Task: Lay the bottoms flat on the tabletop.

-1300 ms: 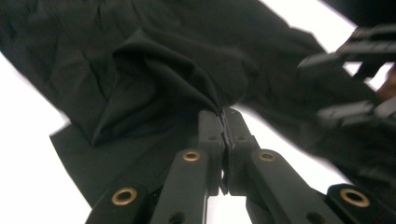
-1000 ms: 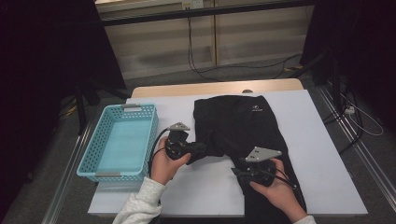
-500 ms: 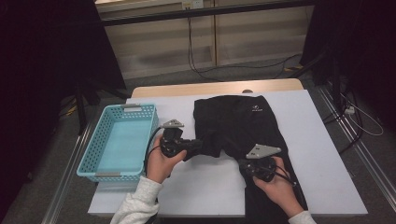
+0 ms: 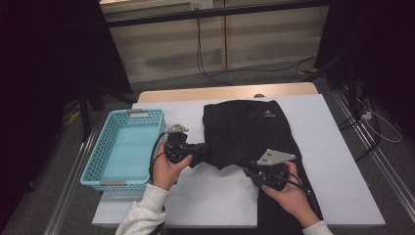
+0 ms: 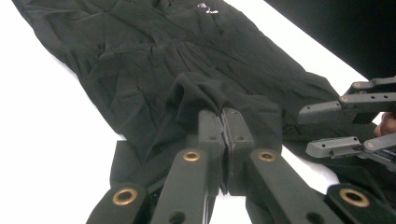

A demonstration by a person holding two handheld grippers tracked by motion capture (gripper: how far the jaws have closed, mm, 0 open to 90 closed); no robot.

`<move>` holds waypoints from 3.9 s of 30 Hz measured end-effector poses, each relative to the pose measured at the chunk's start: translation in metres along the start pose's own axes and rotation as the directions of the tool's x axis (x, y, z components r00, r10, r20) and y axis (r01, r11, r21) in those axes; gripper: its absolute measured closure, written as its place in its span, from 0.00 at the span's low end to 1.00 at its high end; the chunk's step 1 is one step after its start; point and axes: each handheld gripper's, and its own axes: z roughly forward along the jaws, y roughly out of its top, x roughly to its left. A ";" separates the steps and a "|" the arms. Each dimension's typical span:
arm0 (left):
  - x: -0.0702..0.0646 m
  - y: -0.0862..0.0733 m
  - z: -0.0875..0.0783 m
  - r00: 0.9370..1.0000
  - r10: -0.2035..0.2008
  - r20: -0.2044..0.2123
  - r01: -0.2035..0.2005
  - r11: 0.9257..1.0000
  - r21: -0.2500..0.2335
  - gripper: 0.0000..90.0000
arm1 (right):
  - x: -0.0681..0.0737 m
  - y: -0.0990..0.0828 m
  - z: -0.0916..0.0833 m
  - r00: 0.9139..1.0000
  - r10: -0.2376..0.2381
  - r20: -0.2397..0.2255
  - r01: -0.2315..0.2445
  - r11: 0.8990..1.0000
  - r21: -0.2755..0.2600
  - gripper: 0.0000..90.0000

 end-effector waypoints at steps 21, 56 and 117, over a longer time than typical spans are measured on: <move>0.003 -0.013 -0.002 0.999 -0.002 -0.051 0.002 1.000 0.015 0.98 | 0.003 0.022 0.052 0.997 -0.076 -0.010 0.077 0.992 0.101 0.68; 0.006 -0.008 0.002 0.998 0.012 -0.057 -0.016 0.996 -0.083 0.94 | -0.031 0.033 0.003 1.000 0.001 0.013 0.000 0.997 -0.078 1.00; 0.018 -0.023 0.006 0.985 0.024 -0.170 -0.025 1.000 -0.009 0.98 | -0.013 0.037 0.011 0.998 -0.023 0.050 0.024 0.999 -0.025 0.61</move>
